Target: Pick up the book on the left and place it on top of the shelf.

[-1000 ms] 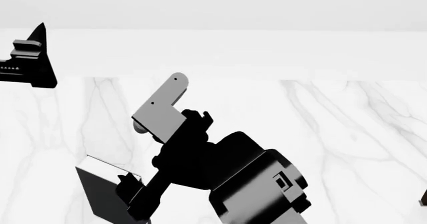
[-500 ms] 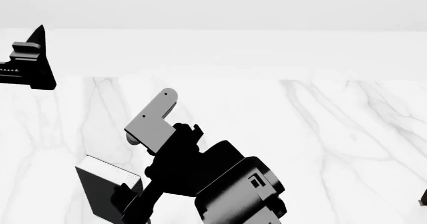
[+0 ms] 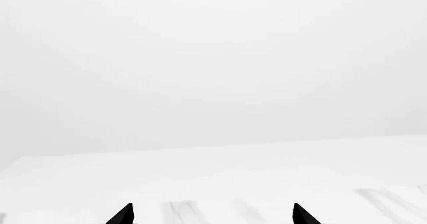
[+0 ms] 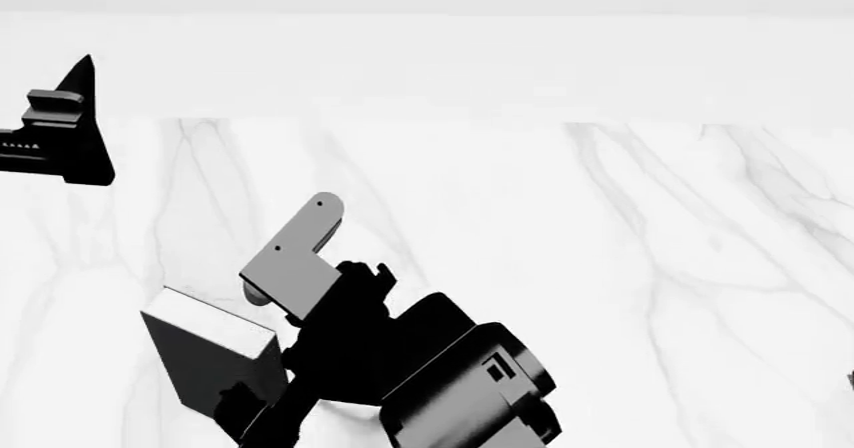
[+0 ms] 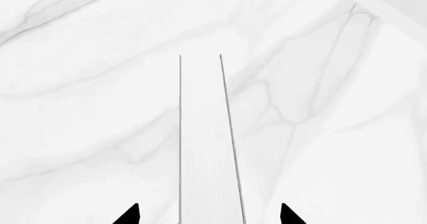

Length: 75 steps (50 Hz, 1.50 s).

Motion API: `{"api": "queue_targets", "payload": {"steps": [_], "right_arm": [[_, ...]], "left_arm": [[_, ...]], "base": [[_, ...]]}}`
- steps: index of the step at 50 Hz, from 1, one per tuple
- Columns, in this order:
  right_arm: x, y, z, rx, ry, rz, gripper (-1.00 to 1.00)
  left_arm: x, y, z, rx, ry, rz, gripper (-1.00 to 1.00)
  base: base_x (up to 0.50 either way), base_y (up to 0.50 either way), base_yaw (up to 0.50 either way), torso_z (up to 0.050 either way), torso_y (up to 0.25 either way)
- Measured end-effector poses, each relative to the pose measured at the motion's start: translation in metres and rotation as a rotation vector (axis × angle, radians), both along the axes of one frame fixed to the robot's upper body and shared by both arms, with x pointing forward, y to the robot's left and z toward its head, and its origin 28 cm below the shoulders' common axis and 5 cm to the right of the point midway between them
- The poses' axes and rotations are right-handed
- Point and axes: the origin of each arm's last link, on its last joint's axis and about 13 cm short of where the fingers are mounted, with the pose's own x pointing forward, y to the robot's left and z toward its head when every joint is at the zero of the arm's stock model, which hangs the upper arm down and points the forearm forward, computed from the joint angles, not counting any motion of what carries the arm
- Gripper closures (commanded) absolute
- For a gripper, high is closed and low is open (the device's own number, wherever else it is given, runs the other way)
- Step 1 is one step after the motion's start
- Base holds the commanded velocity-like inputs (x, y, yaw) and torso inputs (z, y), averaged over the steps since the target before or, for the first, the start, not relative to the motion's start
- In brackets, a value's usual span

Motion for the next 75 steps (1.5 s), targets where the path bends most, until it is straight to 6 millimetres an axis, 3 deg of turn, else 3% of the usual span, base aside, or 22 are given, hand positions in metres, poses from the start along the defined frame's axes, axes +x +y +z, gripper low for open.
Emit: {"api": "queue_targets", "payload": {"steps": [11, 12, 31, 57, 64, 75], "right_arm": [[0.0, 0.0, -0.002, -0.002, 0.003, 0.002, -1.0], [0.0, 0.0, -0.003, -0.001, 0.002, 0.002, 1.0], [-0.001, 0.0, -0.003, 0.016, -0.015, -0.016, 1.0], [-0.003, -0.003, -0.005, 0.005, -0.01, -0.024, 1.0], [-0.004, -0.004, 0.0, 0.01, -0.022, -0.03, 1.0], [0.003, -0.015, 0.039, -0.19, -0.484, -0.175, 1.0]], "left_arm": [[0.0, 0.0, -0.001, -0.003, -0.004, -0.007, -1.0], [0.0, 0.0, -0.001, -0.003, -0.004, -0.007, -1.0], [-0.001, 0.0, -0.003, -0.009, -0.009, -0.013, -1.0], [-0.004, 0.0, -0.001, -0.021, -0.022, -0.051, -1.0], [-0.004, 0.0, 0.0, -0.021, -0.024, -0.044, -1.0], [-0.004, 0.0, -0.001, -0.015, -0.022, -0.034, -1.0]], "base": [[0.0, 0.0, 0.0, 0.0, -0.05], [0.0, 0.0, 0.0, 0.0, 0.0], [0.0, 0.0, 0.0, 0.0, 0.0], [0.0, 0.0, 0.0, 0.0, 0.247], [0.0, 0.0, 0.0, 0.0, 0.026], [0.0, 0.0, 0.0, 0.0, 0.0]]}}
